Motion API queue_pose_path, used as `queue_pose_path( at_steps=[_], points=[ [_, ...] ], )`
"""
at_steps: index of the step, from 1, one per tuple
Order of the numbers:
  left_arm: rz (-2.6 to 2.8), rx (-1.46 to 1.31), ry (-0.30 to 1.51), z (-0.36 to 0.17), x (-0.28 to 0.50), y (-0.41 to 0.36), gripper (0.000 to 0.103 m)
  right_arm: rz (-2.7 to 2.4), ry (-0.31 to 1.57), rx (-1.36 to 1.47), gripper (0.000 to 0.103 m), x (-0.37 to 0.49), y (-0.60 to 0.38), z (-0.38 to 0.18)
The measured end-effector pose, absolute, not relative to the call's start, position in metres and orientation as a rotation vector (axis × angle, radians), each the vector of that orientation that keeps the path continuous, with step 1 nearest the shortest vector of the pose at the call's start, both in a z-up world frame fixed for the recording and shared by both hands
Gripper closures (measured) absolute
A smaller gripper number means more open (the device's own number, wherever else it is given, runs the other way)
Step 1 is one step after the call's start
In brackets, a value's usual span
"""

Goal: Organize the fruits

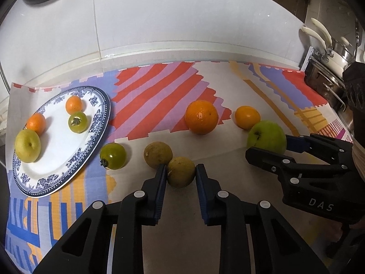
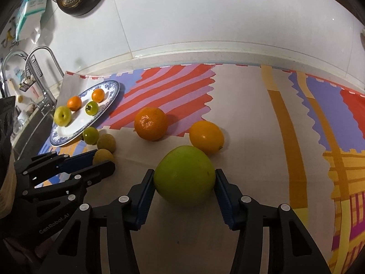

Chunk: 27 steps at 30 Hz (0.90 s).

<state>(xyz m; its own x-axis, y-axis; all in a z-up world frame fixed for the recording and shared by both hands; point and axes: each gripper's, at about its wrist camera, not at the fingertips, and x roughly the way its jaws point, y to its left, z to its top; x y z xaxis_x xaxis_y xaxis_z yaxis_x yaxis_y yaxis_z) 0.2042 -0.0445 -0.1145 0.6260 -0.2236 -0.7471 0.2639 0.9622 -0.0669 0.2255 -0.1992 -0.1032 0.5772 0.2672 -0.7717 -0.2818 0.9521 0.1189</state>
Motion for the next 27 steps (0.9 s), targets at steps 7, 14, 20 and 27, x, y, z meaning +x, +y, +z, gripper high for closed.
queue_pose_path(
  at_steps=[7,14,20,27],
  points=[
    [-0.279,0.046,0.818,-0.103,0.197,-0.042,0.077,0.327,0.881,-0.023,0.051,0.219,-0.198,-0.094],
    [-0.272,0.030,0.774,-0.085,0.182,-0.037,0.077,0.340,0.856,-0.027,0.051,0.209,-0.192,-0.080],
    [-0.266,0.010,0.730,-0.069,0.165,-0.029,0.077,0.361,0.818,-0.032,0.051,0.195,-0.184,-0.062],
    [-0.232,-0.004,0.683,-0.051,0.143,-0.012,0.077,0.394,0.780,-0.045,0.051,0.178,-0.169,-0.043]
  ],
)
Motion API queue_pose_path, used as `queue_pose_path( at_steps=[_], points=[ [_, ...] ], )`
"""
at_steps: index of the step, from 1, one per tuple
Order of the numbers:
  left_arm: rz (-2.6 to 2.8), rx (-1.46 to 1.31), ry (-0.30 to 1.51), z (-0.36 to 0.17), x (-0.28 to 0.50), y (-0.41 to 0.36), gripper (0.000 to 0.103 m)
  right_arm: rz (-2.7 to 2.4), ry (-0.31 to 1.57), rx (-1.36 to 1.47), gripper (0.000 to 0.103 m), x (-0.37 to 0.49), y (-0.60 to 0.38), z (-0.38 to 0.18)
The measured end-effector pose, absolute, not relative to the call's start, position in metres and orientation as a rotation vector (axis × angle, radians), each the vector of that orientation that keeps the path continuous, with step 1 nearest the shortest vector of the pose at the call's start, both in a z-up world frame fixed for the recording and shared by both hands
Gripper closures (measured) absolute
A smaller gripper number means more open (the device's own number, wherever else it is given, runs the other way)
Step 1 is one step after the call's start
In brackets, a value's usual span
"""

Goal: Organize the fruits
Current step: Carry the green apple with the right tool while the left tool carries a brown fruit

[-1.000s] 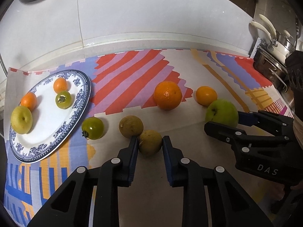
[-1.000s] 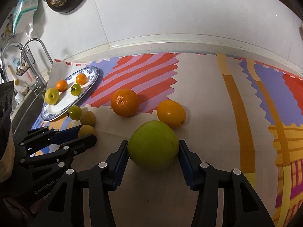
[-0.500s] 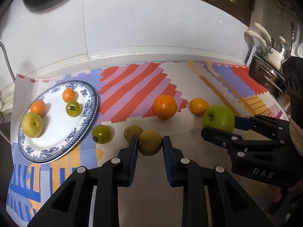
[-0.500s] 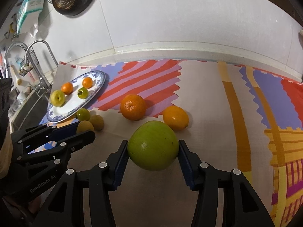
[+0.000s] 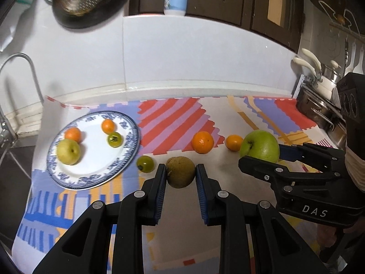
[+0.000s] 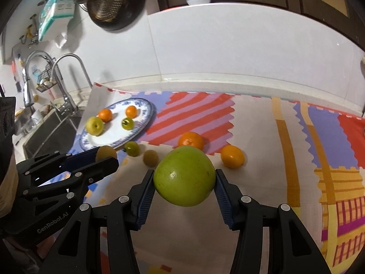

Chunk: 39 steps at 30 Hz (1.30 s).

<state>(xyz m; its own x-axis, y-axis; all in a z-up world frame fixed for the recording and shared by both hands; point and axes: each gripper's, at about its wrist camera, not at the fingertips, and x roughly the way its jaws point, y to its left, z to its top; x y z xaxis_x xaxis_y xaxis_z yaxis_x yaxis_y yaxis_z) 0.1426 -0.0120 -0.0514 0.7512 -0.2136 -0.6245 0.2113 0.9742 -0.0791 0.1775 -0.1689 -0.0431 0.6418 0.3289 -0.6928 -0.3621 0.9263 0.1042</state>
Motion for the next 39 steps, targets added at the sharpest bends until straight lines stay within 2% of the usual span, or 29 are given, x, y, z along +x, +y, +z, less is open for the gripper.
queue_pose_path(
  at_steps=[19,39],
  points=[
    [-0.139,0.001,0.557,-0.011,0.097,0.034,0.077,0.502,0.668,-0.075,0.051,0.141,-0.119,-0.005],
    [-0.053,0.032,0.519,-0.002,0.118,0.113,0.077,0.581,0.648,-0.093,0.051,0.168,-0.034,0.005]
  ],
)
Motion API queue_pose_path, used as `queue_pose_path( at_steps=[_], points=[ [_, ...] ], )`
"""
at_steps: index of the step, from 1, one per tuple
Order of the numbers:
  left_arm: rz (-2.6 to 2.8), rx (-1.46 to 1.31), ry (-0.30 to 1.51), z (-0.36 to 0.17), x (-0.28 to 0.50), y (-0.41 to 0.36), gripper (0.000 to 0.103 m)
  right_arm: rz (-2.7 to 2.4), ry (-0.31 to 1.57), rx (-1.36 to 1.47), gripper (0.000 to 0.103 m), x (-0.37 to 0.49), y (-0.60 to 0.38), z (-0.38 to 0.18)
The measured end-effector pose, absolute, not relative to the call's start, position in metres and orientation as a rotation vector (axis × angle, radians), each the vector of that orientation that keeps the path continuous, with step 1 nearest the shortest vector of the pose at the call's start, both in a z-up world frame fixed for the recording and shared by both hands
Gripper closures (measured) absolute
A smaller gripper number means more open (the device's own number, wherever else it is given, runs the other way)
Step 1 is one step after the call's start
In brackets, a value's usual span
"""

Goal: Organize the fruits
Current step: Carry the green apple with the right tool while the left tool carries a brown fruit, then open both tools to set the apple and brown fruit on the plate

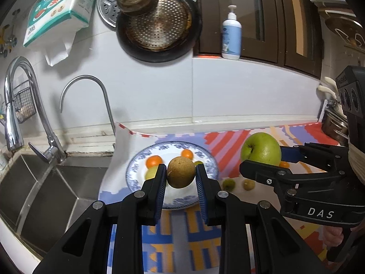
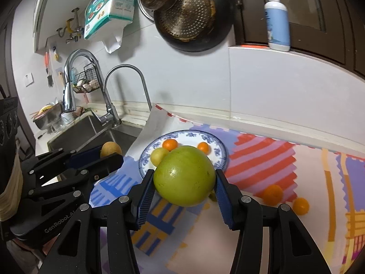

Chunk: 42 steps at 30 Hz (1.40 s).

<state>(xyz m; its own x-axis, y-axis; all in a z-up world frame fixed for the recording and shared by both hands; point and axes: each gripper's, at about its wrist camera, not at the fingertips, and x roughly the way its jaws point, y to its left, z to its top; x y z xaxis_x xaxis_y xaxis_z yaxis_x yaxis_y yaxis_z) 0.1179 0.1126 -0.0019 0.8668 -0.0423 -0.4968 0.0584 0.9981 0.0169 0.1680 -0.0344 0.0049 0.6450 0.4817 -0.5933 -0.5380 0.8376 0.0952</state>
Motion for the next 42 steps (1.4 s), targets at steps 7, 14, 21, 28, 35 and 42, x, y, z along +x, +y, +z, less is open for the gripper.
queue_pose_path(
  at_steps=[7,14,21,28,35,42],
  points=[
    [-0.044,0.046,0.533,-0.006,0.137,0.142,0.077,0.583,0.671,-0.101,0.051,0.185,-0.005,-0.003],
    [-0.053,0.050,0.567,-0.018,0.165,0.167,0.077,0.548,0.702,-0.097,0.051,0.210,0.023,-0.015],
    [-0.059,0.036,0.613,-0.038,0.200,0.189,0.077,0.500,0.758,-0.070,0.051,0.244,0.041,-0.033],
    [-0.091,0.029,0.675,-0.062,0.234,0.202,0.077,0.471,0.807,-0.068,0.051,0.273,0.057,-0.056],
    [-0.137,0.022,0.735,-0.084,0.261,0.207,0.077,0.434,0.859,-0.064,0.051,0.296,0.061,-0.078],
    [-0.171,-0.008,0.800,-0.102,0.280,0.210,0.077,0.418,0.891,-0.068,0.051,0.307,0.064,-0.090]
  ],
)
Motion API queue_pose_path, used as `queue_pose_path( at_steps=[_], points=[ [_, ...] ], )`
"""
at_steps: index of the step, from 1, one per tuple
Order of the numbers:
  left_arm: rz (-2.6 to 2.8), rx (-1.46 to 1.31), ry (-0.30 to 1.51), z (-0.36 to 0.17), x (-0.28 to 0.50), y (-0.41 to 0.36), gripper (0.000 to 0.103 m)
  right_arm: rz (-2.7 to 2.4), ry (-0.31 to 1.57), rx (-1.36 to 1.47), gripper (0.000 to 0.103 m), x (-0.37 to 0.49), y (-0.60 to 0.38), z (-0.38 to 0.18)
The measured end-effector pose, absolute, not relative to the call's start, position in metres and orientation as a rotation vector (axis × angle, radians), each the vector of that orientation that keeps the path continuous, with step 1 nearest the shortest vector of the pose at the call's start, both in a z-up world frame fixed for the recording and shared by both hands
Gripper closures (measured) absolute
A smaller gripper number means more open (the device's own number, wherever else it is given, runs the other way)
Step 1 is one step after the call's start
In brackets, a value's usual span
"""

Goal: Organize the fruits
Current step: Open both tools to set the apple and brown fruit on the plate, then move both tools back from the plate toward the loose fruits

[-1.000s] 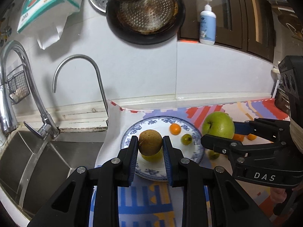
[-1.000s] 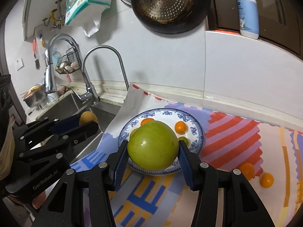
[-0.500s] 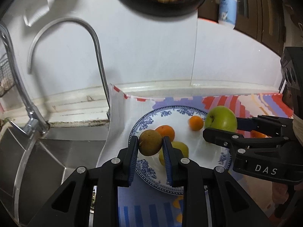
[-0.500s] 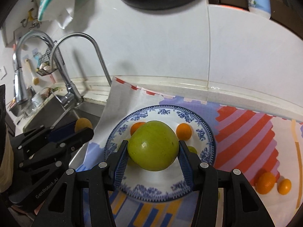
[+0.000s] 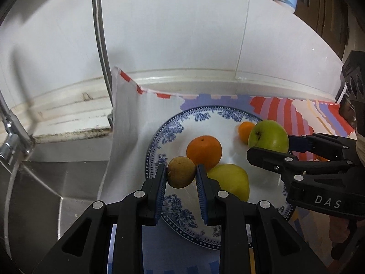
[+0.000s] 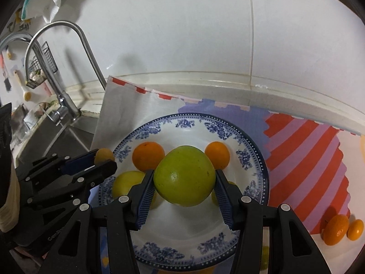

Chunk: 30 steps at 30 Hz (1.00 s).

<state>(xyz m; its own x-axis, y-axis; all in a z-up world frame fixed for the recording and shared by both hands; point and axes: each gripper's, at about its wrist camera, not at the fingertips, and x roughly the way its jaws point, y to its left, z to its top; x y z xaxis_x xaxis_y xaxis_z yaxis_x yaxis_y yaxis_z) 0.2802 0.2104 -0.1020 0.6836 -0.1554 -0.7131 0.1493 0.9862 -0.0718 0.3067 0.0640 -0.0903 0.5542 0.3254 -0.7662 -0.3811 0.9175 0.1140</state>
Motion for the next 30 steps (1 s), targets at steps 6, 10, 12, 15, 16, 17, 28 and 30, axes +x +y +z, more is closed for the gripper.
queue_pose_path(
  at_steps=[6,10,12,15,16,17,28,30],
  points=[
    [-0.188,-0.021,0.819,-0.107,0.285,0.212,0.077,0.405,0.909,-0.067,0.051,0.310,0.064,-0.096],
    [-0.194,-0.011,0.817,-0.107,0.285,0.211,0.074,0.400,0.895,-0.073,0.050,0.308,0.065,-0.094],
    [-0.182,0.000,0.812,-0.106,0.285,0.211,0.069,0.401,0.881,-0.077,0.046,0.306,0.066,-0.090],
    [-0.175,0.007,0.805,-0.104,0.283,0.212,0.059,0.398,0.865,-0.088,0.046,0.303,0.066,-0.086],
    [-0.174,0.009,0.801,-0.103,0.282,0.212,0.059,0.397,0.861,-0.091,0.046,0.302,0.066,-0.084],
    [-0.175,0.009,0.799,-0.102,0.281,0.211,0.059,0.397,0.856,-0.091,0.046,0.301,0.065,-0.082],
    [-0.118,0.019,0.702,-0.062,0.245,0.203,0.053,0.397,0.790,-0.079,0.046,0.274,0.053,-0.055],
    [-0.112,0.015,0.673,-0.051,0.235,0.199,0.047,0.395,0.776,-0.068,0.046,0.268,0.048,-0.048]
  ],
)
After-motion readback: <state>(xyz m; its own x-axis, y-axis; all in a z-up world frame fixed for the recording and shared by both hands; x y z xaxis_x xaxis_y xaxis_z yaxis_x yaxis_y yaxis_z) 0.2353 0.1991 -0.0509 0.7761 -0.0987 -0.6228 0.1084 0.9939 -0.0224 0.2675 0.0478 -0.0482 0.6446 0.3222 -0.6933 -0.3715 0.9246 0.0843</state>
